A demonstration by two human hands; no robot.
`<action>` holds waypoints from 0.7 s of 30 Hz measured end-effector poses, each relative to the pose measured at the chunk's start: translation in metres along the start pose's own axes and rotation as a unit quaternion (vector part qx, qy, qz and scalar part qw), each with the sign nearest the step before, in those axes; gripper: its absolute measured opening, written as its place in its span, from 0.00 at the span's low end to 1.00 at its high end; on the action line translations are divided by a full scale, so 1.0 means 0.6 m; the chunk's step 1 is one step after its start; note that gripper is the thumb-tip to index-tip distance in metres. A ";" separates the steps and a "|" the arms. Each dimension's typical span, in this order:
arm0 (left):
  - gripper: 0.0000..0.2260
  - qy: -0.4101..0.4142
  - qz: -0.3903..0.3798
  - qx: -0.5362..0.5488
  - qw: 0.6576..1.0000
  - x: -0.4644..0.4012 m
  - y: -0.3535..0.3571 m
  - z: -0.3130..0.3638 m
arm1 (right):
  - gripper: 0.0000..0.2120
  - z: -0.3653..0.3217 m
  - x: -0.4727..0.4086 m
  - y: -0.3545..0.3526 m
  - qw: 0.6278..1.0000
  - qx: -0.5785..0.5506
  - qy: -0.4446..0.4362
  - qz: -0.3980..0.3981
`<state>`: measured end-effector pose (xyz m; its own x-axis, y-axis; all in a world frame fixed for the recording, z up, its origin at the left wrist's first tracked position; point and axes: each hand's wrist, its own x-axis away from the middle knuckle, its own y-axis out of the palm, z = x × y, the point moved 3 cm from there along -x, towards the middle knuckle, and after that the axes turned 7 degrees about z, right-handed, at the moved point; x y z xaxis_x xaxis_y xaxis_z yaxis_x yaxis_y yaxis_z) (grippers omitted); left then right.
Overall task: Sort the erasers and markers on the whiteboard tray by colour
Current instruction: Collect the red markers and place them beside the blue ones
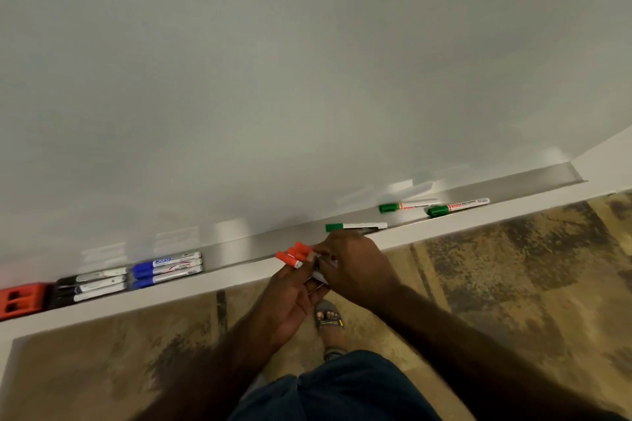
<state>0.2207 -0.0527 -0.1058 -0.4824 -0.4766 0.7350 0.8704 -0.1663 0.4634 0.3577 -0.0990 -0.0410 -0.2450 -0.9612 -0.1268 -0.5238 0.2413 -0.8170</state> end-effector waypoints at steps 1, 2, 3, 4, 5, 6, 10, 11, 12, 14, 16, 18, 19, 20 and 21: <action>0.16 0.005 0.000 0.010 1.000 0.003 -0.010 0.004 | 0.10 -0.011 -0.005 0.006 1.000 0.008 -0.026 -0.004; 0.16 0.010 0.002 0.017 1.000 0.006 -0.019 0.007 | 0.10 -0.020 -0.009 0.012 0.998 0.019 -0.059 -0.003; 0.17 0.015 0.008 0.021 1.000 0.009 -0.027 0.012 | 0.09 -0.027 -0.013 0.017 0.996 0.025 -0.083 -0.002; 0.18 0.017 0.014 0.024 0.999 0.010 -0.035 0.015 | 0.09 -0.030 -0.017 0.021 0.998 0.004 -0.069 -0.001; 0.19 0.017 0.020 0.030 0.999 0.011 -0.043 0.019 | 0.08 -0.030 -0.021 0.025 0.999 -0.024 -0.028 0.002; 0.19 0.016 0.025 0.041 0.999 0.012 -0.052 0.023 | 0.08 -0.027 -0.024 0.031 0.998 -0.058 0.021 0.017; 0.19 0.037 0.058 0.130 0.989 0.009 -0.083 0.051 | 0.12 -0.018 -0.024 0.066 0.967 -0.164 0.192 0.028; 0.19 0.052 0.064 0.154 0.985 0.008 -0.091 0.061 | 0.11 -0.021 -0.024 0.079 0.956 -0.195 0.219 0.016; 0.18 0.066 0.067 0.171 0.981 0.008 -0.097 0.069 | 0.10 -0.023 -0.022 0.093 0.940 -0.237 0.245 0.002; 0.19 0.082 0.071 0.184 0.977 0.008 -0.112 0.082 | 0.08 -0.034 -0.022 0.122 0.886 -0.351 0.302 -0.013; 0.19 0.088 0.073 0.184 0.976 0.007 -0.125 0.090 | 0.08 -0.043 -0.028 0.147 0.822 -0.446 0.353 0.001; 0.17 0.088 0.083 0.195 0.973 0.004 -0.138 0.097 | 0.09 -0.050 -0.036 0.166 0.769 -0.502 0.395 0.013; 0.17 0.088 0.091 0.201 0.971 0.001 -0.144 0.101 | 0.10 -0.053 -0.041 0.173 0.749 -0.520 0.410 0.018; 0.18 0.089 0.100 0.203 0.970 -0.003 -0.149 0.105 | 0.10 -0.056 -0.046 0.180 0.737 -0.530 0.419 0.020; 0.18 0.090 0.107 0.202 0.969 -0.006 -0.154 0.110 | 0.10 -0.059 -0.052 0.187 0.732 -0.535 0.422 0.020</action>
<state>0.1355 0.0213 -0.1185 -0.2376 -0.6118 0.7545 0.8217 0.2877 0.4920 0.2778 -0.0375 -0.1087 -0.4569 -0.6354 0.6224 -0.7312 0.6668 0.1439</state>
